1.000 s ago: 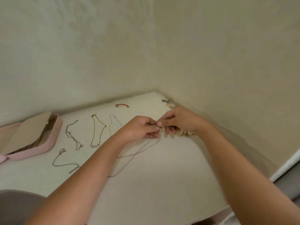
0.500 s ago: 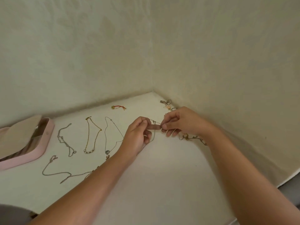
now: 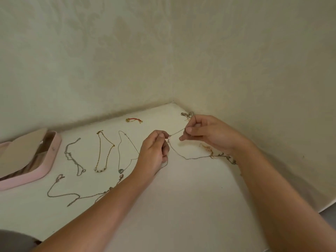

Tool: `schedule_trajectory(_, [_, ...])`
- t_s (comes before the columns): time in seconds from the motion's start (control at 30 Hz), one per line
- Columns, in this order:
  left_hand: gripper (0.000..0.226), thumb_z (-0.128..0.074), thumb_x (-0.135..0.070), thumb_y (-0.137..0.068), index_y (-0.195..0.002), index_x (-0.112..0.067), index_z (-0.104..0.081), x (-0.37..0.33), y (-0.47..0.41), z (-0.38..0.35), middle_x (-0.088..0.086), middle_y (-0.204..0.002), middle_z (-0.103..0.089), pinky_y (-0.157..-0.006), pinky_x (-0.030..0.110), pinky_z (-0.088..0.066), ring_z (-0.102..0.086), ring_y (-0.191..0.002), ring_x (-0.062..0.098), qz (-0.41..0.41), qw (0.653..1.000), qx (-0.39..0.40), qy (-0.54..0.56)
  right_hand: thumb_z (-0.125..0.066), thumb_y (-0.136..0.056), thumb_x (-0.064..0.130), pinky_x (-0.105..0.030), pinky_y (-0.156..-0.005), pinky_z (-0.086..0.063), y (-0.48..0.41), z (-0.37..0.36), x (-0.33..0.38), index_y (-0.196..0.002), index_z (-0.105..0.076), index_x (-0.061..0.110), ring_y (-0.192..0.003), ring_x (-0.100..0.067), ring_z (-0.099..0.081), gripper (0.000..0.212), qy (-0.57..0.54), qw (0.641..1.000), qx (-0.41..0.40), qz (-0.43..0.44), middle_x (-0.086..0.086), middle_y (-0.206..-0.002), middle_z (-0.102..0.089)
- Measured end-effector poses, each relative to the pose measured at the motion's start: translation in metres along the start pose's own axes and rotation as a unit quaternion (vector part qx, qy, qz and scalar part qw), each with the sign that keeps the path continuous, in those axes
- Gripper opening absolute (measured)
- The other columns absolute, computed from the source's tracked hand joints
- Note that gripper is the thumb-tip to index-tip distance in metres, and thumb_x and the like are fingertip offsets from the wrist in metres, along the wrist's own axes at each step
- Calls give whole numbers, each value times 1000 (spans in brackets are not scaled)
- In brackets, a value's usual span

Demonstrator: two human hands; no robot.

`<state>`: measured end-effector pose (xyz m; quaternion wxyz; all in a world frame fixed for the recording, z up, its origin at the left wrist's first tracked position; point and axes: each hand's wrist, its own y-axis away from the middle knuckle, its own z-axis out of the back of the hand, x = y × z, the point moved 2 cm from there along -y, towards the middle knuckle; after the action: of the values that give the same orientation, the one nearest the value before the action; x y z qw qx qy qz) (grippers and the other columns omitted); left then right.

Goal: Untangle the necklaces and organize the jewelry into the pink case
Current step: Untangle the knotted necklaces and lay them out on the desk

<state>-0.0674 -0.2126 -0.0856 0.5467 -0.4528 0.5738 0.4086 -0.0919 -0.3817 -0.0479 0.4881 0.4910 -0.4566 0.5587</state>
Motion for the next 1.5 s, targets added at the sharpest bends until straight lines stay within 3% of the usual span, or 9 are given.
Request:
schedule_trajectory(0.13, [28, -33, -14, -104, -82, -13, -49, 0, -1, 0, -5, -48, -35, -42, 19, -15, -21, -44, 10, -5, 1000, -9, -6, -45, -96, -2, -34, -73, -57, -1, 3, 6, -80, -50, 6, -67, -25, -63, 18, -181, 983, -30, 1, -10, -70, -55])
schedule_trajectory(0.33, [30, -30, -16, -105, -81, -17, -48, 0, 1, 2, -6, -50, -35, -41, 20, -19, -25, -45, 10, -62, 996, -50, -31, -38, -99, 4, -29, -71, -58, -4, -4, 13, -81, -47, 8, -85, -25, -71, 21, -316, 948, -44, 12, -19, -97, -72])
schedule_trajectory(0.5, [29, -29, -14, -105, -84, -15, -48, -3, 6, 6, -5, -60, -39, -44, 19, -27, -31, -45, 6, -108, 988, -95, -50, -34, -101, 1, -26, -73, -59, -11, 1, 18, -81, -43, 9, -89, -27, -72, 23, -360, 914, -166, 82, -20, -99, -72])
schedule_trajectory(0.67, [28, -30, -15, -105, -86, -12, -50, -3, 17, 14, -11, -56, -39, -48, 18, -30, -35, -50, 6, -102, 985, -110, -90, -36, -100, 1, -26, -89, -54, -23, 3, 61, -84, -43, 13, -103, -24, -66, 22, -203, 925, -262, 187, -14, -105, -69])
schedule_trajectory(0.77, [29, -29, -15, -105, -84, -14, -49, -4, 30, 22, -6, -59, -41, -48, 13, -31, -35, -50, 3, -111, 982, -112, -109, -40, -98, 2, -26, -82, -51, -50, 1, 87, -83, -43, 15, -102, -21, -64, 20, 13, 930, -297, 217, -7, -102, -68])
schedule_trajectory(0.97, [30, -29, -13, -105, -81, -16, -48, -6, 51, 37, -10, -58, -39, -52, 18, -29, -33, -55, 7, -135, 982, -101, -90, -35, -91, -8, -37, -61, -35, -103, 2, 76, -96, -47, 4, -72, -28, -49, 17, 461, 826, -261, 192, -16, -85, -56])
schedule_trajectory(1.2, [26, -32, -16, -104, -86, -15, -51, -12, 66, 42, -5, -58, -34, -54, 28, -35, -30, -56, 12, -152, 980, -89, -94, -40, -86, -11, -32, -66, -33, -115, -5, 26, -116, -48, -3, -96, -33, -56, 32, 574, 771, -267, 74, -21, -109, -56])
schedule_trajectory(1.37, [24, -37, -17, -103, -91, -13, -57, -14, 66, 41, -1, -62, -35, -46, 18, -28, -31, -54, 10, -137, 983, -87, -87, -51, -88, 3, -35, -86, -46, -119, -23, -22, -98, -67, 2, -100, -30, -60, 18, 565, 817, -105, -31, -13, -108, -68])
schedule_trajectory(1.5, [24, -37, -17, -103, -91, -12, -58, -12, 63, 41, -5, -59, -36, -43, 16, -28, -32, -49, 6, -120, 985, -85, -91, -56, -88, 5, -30, -89, -43, -114, -30, -22, -106, -67, 1, -106, -27, -57, 22, 573, 809, -130, -6, -13, -114, -62])
